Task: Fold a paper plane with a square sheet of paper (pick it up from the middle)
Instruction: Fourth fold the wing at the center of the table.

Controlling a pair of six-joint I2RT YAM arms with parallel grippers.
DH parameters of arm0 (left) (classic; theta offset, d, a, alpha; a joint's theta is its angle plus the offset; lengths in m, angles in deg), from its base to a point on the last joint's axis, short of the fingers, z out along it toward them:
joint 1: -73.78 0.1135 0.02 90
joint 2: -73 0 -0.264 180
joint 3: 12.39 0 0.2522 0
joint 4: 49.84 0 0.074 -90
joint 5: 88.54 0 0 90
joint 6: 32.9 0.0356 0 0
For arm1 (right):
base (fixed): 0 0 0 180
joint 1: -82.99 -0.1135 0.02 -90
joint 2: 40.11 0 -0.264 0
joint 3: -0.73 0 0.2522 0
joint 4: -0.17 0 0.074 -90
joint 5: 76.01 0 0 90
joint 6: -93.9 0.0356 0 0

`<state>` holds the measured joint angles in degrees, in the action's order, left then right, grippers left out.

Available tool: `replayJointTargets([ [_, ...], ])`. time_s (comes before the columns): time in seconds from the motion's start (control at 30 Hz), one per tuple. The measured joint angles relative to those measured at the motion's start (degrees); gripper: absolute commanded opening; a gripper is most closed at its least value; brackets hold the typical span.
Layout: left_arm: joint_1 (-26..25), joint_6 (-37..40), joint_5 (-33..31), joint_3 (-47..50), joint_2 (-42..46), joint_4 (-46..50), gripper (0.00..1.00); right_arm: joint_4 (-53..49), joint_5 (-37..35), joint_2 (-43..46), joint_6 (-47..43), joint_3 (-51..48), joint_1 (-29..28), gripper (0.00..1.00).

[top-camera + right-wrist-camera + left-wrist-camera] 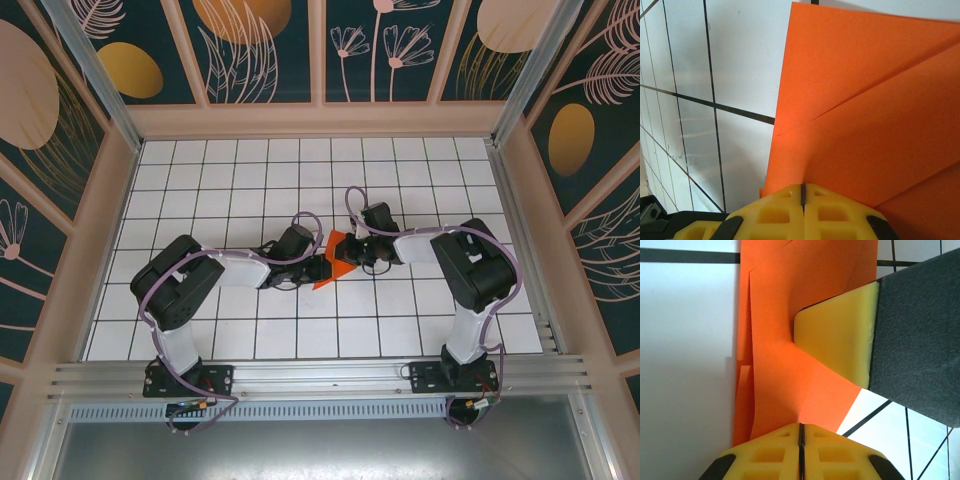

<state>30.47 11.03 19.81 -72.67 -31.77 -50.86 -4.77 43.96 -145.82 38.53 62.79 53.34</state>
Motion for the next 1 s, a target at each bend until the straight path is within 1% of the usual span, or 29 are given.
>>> replayJointTargets([
  [0.2, 0.00, 1.05, -0.35, 1.64, 0.94, -1.07, 0.06, -0.22, -0.02, 0.00, 0.00, 0.09, 0.00, 0.00],
  [0.3, 0.00, 2.58, -0.31, 2.58, 1.68, -1.11, 0.03, -0.22, -0.04, 0.00, 0.00, 0.11, 0.00, 0.00],
  [0.47, 0.02, 5.62, -0.22, 4.50, 3.32, -1.03, 0.01, -0.22, -0.04, 0.00, 0.00, 0.11, 0.00, 0.00],
  [0.73, 0.09, 8.17, -0.22, 8.87, 7.13, -0.98, 0.01, -0.48, 0.02, -0.22, -0.02, 0.44, 0.00, 0.00],
  [1.0, 0.11, 9.31, 0.00, 11.91, 12.41, 4.70, 0.00, -0.81, 0.02, -0.24, -0.20, 0.59, -0.04, 0.00],
])
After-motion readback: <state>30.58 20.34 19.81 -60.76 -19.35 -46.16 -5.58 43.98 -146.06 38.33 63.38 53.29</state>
